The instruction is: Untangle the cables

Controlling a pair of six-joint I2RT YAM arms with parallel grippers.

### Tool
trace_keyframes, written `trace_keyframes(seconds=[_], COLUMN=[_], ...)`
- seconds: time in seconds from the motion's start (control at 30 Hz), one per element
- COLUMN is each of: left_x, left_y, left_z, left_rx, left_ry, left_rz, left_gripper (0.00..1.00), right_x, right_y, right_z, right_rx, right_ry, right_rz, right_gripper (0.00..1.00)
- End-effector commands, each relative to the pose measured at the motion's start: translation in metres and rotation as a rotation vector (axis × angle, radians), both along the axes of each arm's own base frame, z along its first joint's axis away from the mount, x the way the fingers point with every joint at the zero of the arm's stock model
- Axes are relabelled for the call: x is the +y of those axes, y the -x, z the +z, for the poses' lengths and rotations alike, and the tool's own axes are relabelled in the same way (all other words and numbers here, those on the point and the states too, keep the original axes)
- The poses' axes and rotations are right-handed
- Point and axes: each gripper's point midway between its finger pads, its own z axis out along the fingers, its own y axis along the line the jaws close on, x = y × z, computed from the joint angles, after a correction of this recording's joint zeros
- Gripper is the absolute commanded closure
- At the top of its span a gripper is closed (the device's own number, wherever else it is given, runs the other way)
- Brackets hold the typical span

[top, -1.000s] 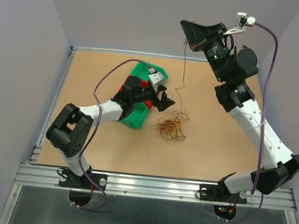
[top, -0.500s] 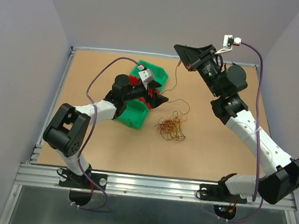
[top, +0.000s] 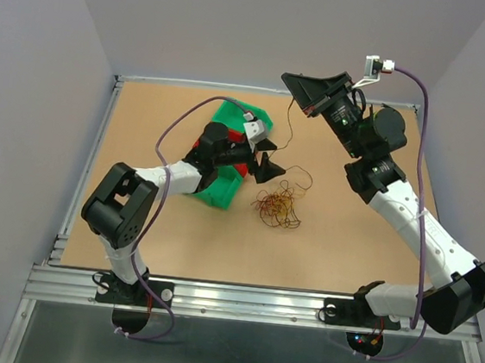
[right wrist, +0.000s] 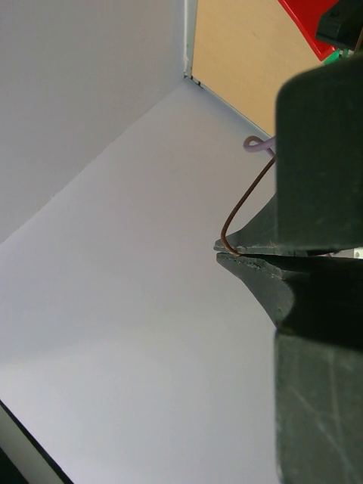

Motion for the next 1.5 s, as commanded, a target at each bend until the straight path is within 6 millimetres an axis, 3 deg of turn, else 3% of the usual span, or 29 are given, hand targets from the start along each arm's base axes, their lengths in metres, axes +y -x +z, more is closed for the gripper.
trace_keyframes(seconds=[0.0,0.1,0.23,0.37,0.4,0.47,0.5,0.53,0.57,0.6,0.63,0.67,0.7,0.73,0.77,0.8,0.83,0.9,0.97,1.2,1.23,1.3,1.37,1.47], left_x=[-0.003,-0.009,-0.033,-0.051,-0.054,-0.052,-0.045,-0.035,-0.024,-0.016,-0.007,-0.002,0.007,0.011,0.016,0.023,0.027,0.037,0.052,0.067,0.067,0.067,0.066,0.059], left_y=[-0.025,-0.023,-0.013,-0.021,-0.02,-0.02,-0.028,-0.026,-0.029,-0.023,-0.018,-0.015,-0.008,-0.002,0.001,0.012,0.016,0.022,0.036,0.069,0.071,0.069,0.068,0.071], left_z=[0.036,0.042,0.036,0.03,0.026,0.029,0.03,0.038,0.042,0.06,0.054,0.058,0.07,0.075,0.078,0.1,0.106,0.122,0.153,0.182,0.184,0.182,0.182,0.178], left_rx=[-0.088,-0.077,-0.025,0.015,0.035,0.038,0.034,0.005,-0.007,-0.045,-0.045,-0.06,-0.094,-0.096,-0.11,-0.149,-0.155,-0.158,-0.187,-0.189,-0.188,-0.167,-0.151,-0.126], left_ry=[0.038,0.04,0.014,-0.027,-0.035,-0.039,-0.041,-0.034,-0.026,0.0,-0.011,-0.012,-0.008,-0.006,-0.015,0.013,0.019,0.044,0.091,0.167,0.174,0.175,0.162,0.142], left_rz=[0.1,0.061,-0.035,0.0,-0.014,0.008,0.073,0.102,0.126,0.129,0.13,0.134,0.143,0.141,0.145,0.146,0.157,0.199,0.232,0.208,0.203,0.211,0.205,0.161], left_gripper=[0.01,0.09,0.19,0.25,0.49,0.86,1.0,1.0,1.0,1.0,1.0,1.0,1.0,1.0,1.0,1.0,1.0,1.0,1.0,1.0,1.0,1.0,1.0,1.0], right_x=[0.004,0.006,0.006,0.006,0.005,0.005,0.003,-0.007,-0.009,-0.015,-0.034,-0.041,-0.051,-0.061,-0.084,-0.093,-0.099,-0.114,-0.126,-0.101,-0.097,-0.078,-0.059,-0.045], right_y=[0.015,0.017,0.018,0.022,0.024,0.025,0.026,0.034,0.031,0.033,0.046,0.046,0.043,0.044,0.048,0.048,0.046,0.048,0.044,0.063,0.064,0.086,0.108,0.119], right_z=[0.016,0.012,0.004,-0.001,0.0,-0.013,-0.021,-0.018,-0.048,-0.06,-0.053,-0.073,-0.118,-0.142,-0.147,-0.17,-0.23,-0.273,-0.311,-0.342,-0.331,-0.34,-0.332,-0.336], right_rx=[-0.053,-0.048,-0.038,-0.036,-0.038,-0.024,-0.025,-0.045,-0.024,-0.029,-0.069,-0.056,-0.022,0.0,-0.015,0.008,0.086,0.139,0.27,0.203,0.13,0.029,-0.101,-0.162], right_ry=[-0.041,-0.04,-0.033,-0.029,-0.03,-0.015,0.003,-0.003,0.049,0.073,0.061,0.091,0.165,0.195,0.196,0.225,0.312,0.376,0.448,0.553,0.521,0.549,0.547,0.574], right_rz=[0.071,0.092,0.094,0.103,0.106,0.108,0.093,0.066,0.029,0.001,-0.058,-0.103,-0.165,-0.215,-0.318,-0.358,-0.382,-0.439,-0.491,-0.313,-0.302,-0.156,-0.008,0.091], right_gripper=[0.99,0.99,1.0,0.99,0.99,1.0,0.99,1.0,1.0,0.99,0.99,0.99,0.99,0.99,0.99,0.99,1.0,0.99,0.99,0.99,0.99,1.0,0.99,1.0])
